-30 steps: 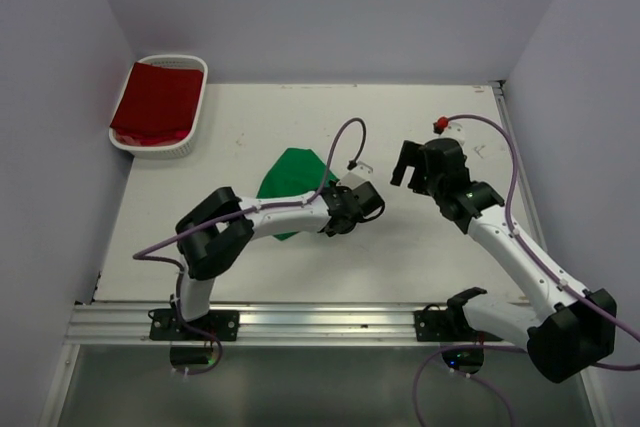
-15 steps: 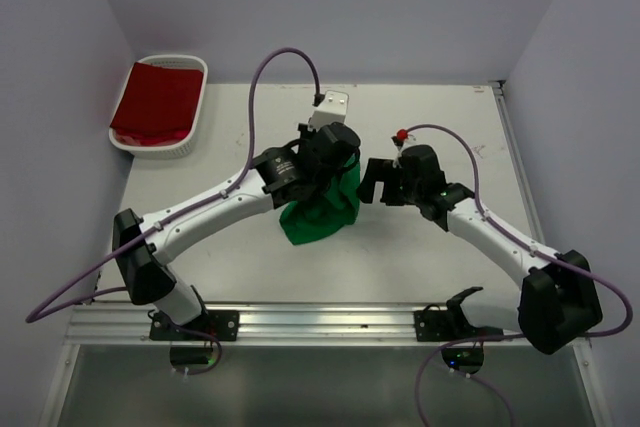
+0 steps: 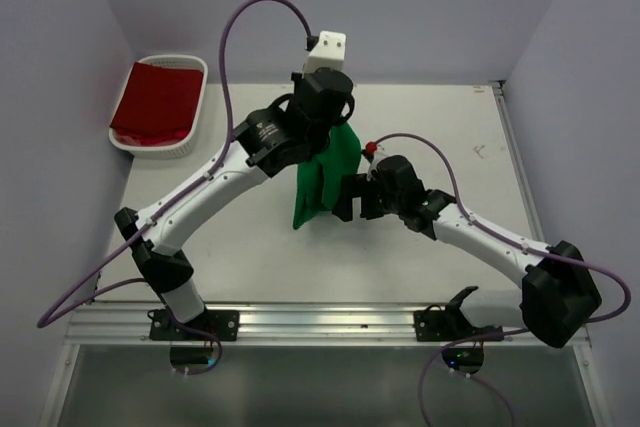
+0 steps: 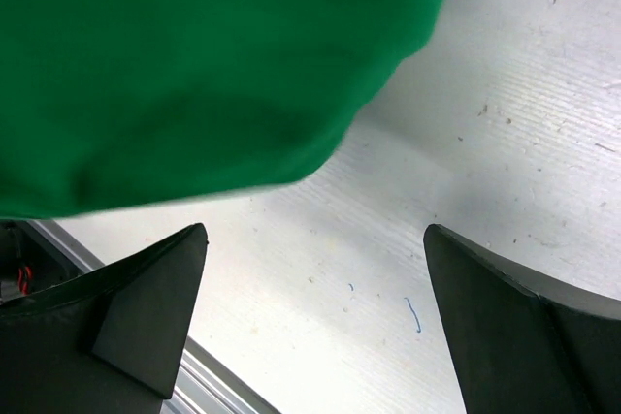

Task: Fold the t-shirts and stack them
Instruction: Flatten out the tshirt

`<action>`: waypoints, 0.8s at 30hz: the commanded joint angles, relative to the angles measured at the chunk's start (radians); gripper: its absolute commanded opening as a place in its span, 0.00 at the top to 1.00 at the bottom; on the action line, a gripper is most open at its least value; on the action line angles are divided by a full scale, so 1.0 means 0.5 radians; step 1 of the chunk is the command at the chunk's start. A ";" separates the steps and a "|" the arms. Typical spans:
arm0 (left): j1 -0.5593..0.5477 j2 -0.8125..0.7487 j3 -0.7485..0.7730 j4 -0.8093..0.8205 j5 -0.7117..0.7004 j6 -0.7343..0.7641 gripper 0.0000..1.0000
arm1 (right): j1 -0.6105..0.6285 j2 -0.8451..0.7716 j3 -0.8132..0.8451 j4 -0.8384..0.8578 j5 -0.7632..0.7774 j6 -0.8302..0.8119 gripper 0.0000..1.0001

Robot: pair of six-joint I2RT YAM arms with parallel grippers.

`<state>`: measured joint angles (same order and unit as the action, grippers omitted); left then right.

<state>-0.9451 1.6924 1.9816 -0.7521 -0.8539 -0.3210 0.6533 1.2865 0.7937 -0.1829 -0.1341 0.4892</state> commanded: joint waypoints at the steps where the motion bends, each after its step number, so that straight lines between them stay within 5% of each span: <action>1: 0.000 0.072 0.448 0.114 -0.078 0.261 1.00 | 0.025 -0.116 0.017 -0.057 0.078 -0.049 0.01; 4: 0.000 0.131 0.697 0.160 -0.050 0.335 1.00 | 0.034 -0.125 0.029 -0.073 0.093 -0.058 0.01; 13: -0.033 0.088 0.700 0.262 0.039 0.354 1.00 | 0.040 -0.082 0.036 0.034 0.102 -0.046 0.01; 24: -0.049 0.002 0.734 0.231 0.066 0.308 1.00 | 0.040 0.650 0.394 0.234 0.253 0.049 0.01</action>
<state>-0.9646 1.7470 2.3043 -0.6754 -0.8322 -0.1722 0.6678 1.5288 0.8978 -0.1368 -0.0433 0.4919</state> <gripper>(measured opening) 0.046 0.989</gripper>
